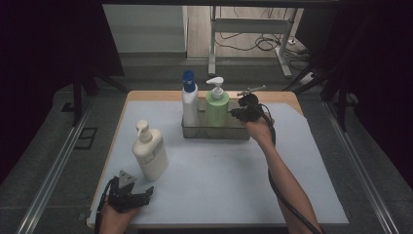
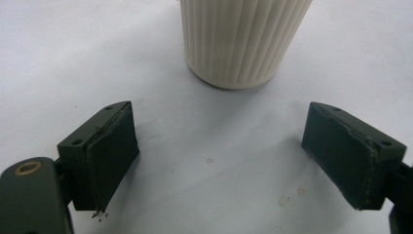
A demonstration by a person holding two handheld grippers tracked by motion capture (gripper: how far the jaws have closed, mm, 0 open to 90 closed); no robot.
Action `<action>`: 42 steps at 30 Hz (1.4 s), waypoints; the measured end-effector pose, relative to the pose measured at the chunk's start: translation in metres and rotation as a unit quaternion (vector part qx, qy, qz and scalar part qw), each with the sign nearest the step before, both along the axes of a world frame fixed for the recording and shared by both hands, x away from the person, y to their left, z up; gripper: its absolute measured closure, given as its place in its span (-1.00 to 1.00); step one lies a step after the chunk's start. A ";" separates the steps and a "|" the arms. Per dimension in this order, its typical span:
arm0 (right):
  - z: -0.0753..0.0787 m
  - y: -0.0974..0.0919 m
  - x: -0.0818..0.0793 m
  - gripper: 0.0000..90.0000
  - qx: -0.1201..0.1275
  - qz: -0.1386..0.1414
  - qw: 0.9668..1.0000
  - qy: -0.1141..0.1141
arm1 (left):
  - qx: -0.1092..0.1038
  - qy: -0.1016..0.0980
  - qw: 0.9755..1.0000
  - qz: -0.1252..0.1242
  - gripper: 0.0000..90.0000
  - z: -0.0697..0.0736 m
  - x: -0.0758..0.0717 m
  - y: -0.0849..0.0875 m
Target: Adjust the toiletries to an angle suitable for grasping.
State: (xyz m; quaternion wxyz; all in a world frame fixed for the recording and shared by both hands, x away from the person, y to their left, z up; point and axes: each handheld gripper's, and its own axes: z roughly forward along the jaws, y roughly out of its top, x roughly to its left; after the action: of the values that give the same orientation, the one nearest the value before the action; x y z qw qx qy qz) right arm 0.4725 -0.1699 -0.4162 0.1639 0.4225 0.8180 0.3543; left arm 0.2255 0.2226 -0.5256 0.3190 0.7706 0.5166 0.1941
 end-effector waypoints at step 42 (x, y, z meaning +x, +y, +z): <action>-0.036 0.023 0.026 0.99 -0.004 0.009 0.999 0.040 | 0.000 0.001 1.000 0.000 -0.72 0.000 0.000 0.000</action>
State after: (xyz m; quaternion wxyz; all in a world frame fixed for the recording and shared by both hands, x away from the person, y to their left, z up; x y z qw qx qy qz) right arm 0.4985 -0.1466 -0.4525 0.1290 0.4282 0.8291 0.3356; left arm 0.2257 0.2227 -0.5254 0.3183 0.7711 0.5165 0.1933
